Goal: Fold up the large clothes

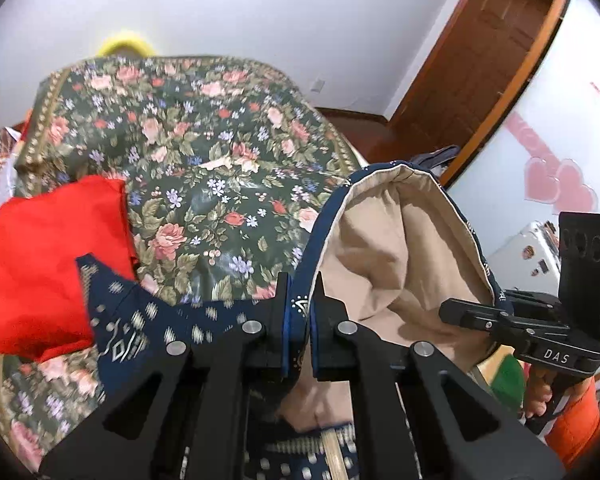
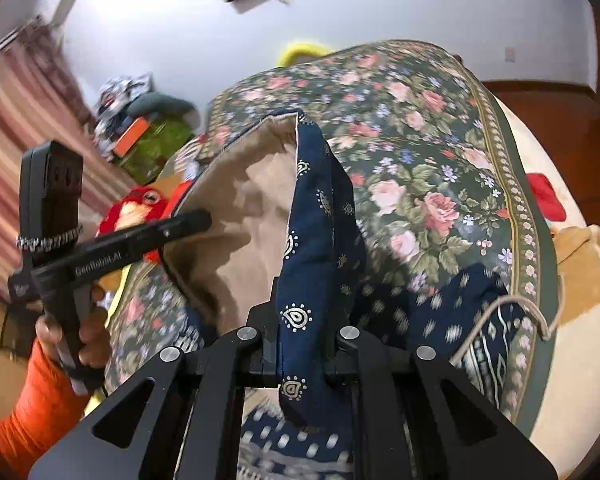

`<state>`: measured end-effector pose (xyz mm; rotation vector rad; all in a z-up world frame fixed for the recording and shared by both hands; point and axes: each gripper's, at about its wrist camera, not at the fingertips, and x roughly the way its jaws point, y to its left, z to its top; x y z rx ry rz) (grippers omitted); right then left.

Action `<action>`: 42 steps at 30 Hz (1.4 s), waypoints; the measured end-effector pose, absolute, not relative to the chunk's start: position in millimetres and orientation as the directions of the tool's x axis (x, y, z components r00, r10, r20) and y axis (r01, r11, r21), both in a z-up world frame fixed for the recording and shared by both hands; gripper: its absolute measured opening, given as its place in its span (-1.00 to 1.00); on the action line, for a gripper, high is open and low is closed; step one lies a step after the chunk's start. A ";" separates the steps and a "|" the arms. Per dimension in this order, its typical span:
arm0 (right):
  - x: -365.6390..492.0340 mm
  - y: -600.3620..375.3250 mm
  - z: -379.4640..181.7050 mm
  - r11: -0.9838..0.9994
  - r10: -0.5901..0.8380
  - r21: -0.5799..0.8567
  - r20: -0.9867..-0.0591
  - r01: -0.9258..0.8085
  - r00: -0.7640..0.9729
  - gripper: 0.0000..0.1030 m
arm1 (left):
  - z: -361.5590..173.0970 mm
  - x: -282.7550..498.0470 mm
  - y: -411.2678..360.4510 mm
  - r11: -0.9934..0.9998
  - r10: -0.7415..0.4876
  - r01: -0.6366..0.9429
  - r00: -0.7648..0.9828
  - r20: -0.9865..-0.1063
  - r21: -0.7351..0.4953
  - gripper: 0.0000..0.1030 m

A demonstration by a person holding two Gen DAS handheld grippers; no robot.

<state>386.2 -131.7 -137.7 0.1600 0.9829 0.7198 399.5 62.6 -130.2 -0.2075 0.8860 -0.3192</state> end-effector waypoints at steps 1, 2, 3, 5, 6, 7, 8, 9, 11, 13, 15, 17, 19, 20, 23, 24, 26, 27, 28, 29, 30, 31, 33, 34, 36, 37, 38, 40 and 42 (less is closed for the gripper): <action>375.7 -131.0 -131.9 0.757 0.620 0.421 -0.706 -0.500 0.344 -0.82 | -126.4 392.5 63.7 0.934 -0.355 0.190 0.592 -0.723 -0.302 -0.87; 367.5 -130.1 -128.9 0.752 0.620 0.413 -0.707 -0.513 0.340 -0.82 | -123.7 384.5 64.6 0.935 -0.352 0.193 0.594 -0.723 -0.297 -0.87; 359.9 -129.8 -126.1 0.749 0.619 0.405 -0.710 -0.524 0.336 -0.82 | -121.6 376.0 64.9 0.936 -0.351 0.200 0.595 -0.723 -0.291 -0.87; 342.2 -128.7 -122.6 0.743 0.612 0.385 -0.721 -0.547 0.324 -0.82 | -121.0 358.1 65.6 0.936 -0.353 0.209 0.589 -0.727 -0.285 -0.87; 336.9 -128.1 -123.4 0.741 0.609 0.381 -0.727 -0.553 0.316 -0.82 | -123.0 352.1 66.6 0.935 -0.354 0.212 0.584 -0.731 -0.284 -0.87; 331.9 -127.5 -125.4 0.741 0.603 0.374 -0.736 -0.557 0.308 -0.82 | -124.8 345.3 68.2 0.936 -0.353 0.211 0.578 -0.736 -0.283 -0.87; 324.2 -127.0 -128.6 0.742 0.593 0.361 -0.747 -0.565 0.301 -0.81 | -128.1 337.2 69.3 0.937 -0.350 0.213 0.573 -0.741 -0.278 -0.87; 319.5 -126.4 -131.9 0.742 0.586 0.354 -0.755 -0.570 0.294 -0.80 | -132.4 328.0 70.7 0.939 -0.343 0.211 0.568 -0.748 -0.270 -0.87; 310.8 -125.0 -142.5 0.741 0.572 0.348 -0.775 -0.574 0.268 -0.77 | -140.3 316.2 71.7 0.945 -0.326 0.207 0.561 -0.761 -0.253 -0.87; 302.7 -125.2 -152.6 0.739 0.565 0.352 -0.789 -0.575 0.243 -0.75 | -149.9 302.2 75.1 0.947 -0.321 0.203 0.547 -0.773 -0.250 -0.87; 294.8 -126.2 -158.8 0.742 0.551 0.341 -0.801 -0.577 0.235 -0.74 | -158.1 289.9 76.7 0.946 -0.322 0.204 0.528 -0.786 -0.251 -0.87; 288.4 -127.2 -165.5 0.742 0.541 0.333 -0.810 -0.581 0.226 -0.73 | -165.6 278.1 77.2 0.950 -0.310 0.205 0.520 -0.796 -0.236 -0.87; 284.1 -129.4 -170.4 0.745 0.535 0.331 -0.815 -0.579 0.223 -0.72 | -174.5 268.5 77.8 0.953 -0.298 0.204 0.516 -0.803 -0.223 -0.87; 281.3 -130.8 -173.2 0.752 0.523 0.319 -0.821 -0.576 0.228 -0.71 | -178.7 265.4 77.8 0.956 -0.289 0.198 0.508 -0.812 -0.216 -0.87; 278.9 -137.4 -177.4 0.763 0.520 0.330 -0.824 -0.555 0.225 -0.67 | -192.3 257.4 79.5 0.965 -0.259 0.173 0.477 -0.840 -0.199 -0.86; 277.7 -139.8 -177.9 0.766 0.520 0.336 -0.825 -0.548 0.221 -0.65 | -195.1 254.5 80.2 0.966 -0.254 0.170 0.471 -0.844 -0.196 -0.85; 271.4 -143.7 -175.6 0.768 0.522 0.343 -0.825 -0.541 0.217 -0.53 | -197.5 248.6 81.5 0.968 -0.247 0.164 0.465 -0.850 -0.192 -0.79; 269.3 -145.7 -174.4 0.764 0.527 0.350 -0.823 -0.541 0.213 -0.49 | -197.0 245.4 82.2 0.968 -0.245 0.163 0.464 -0.851 -0.190 -0.75; 266.2 -147.7 -172.3 0.759 0.534 0.357 -0.819 -0.545 0.208 -0.45 | -195.1 242.1 82.8 0.970 -0.237 0.161 0.468 -0.851 -0.182 -0.71; 263.6 -148.9 -170.4 0.755 0.540 0.359 -0.815 -0.549 0.210 -0.45 | -191.0 237.8 83.3 0.974 -0.218 0.155 0.481 -0.849 -0.163 -0.70; 261.0 -150.9 -167.5 0.752 0.544 0.357 -0.811 -0.555 0.216 -0.45 | -186.8 234.3 83.5 0.976 -0.210 0.152 0.492 -0.845 -0.153 -0.70; 258.8 -152.4 -165.2 0.749 0.547 0.354 -0.808 -0.560 0.221 -0.45 | -180.6 230.2 83.9 0.976 -0.210 0.156 0.506 -0.837 -0.150 -0.70; 255.2 -156.4 -158.1 0.746 0.554 0.352 -0.800 -0.565 0.232 -0.45 | -166.8 223.4 84.6 0.976 -0.213 0.160 0.536 -0.817 -0.149 -0.67; 255.3 -158.2 -153.9 0.747 0.558 0.355 -0.795 -0.562 0.239 -0.45 | -157.9 221.0 85.0 0.976 -0.214 0.162 0.554 -0.805 -0.148 -0.66; 259.6 -159.7 -146.3 0.745 0.574 0.374 -0.781 -0.553 0.247 -0.45 | -139.2 218.2 85.8 0.974 -0.223 0.166 0.591 -0.775 -0.154 -0.60; 262.4 -160.4 -140.7 0.741 0.585 0.381 -0.771 -0.553 0.251 -0.44 | -132.1 220.3 85.3 0.974 -0.224 0.165 0.604 -0.765 -0.155 -0.50; 266.0 -160.5 -132.7 0.740 0.592 0.380 -0.759 -0.554 0.270 -0.43 | -124.1 221.5 85.2 0.975 -0.221 0.165 0.624 -0.750 -0.150 -0.40; 271.4 -158.5 -119.2 0.741 0.602 0.374 -0.738 -0.558 0.306 -0.38 | -112.6 227.3 83.9 0.978 -0.208 0.164 0.656 -0.725 -0.132 -0.34; 277.3 -154.6 -109.0 0.734 0.619 0.379 -0.714 -0.563 0.327 -0.27 | -107.3 237.6 81.3 0.978 -0.205 0.162 0.663 -0.720 -0.129 -0.31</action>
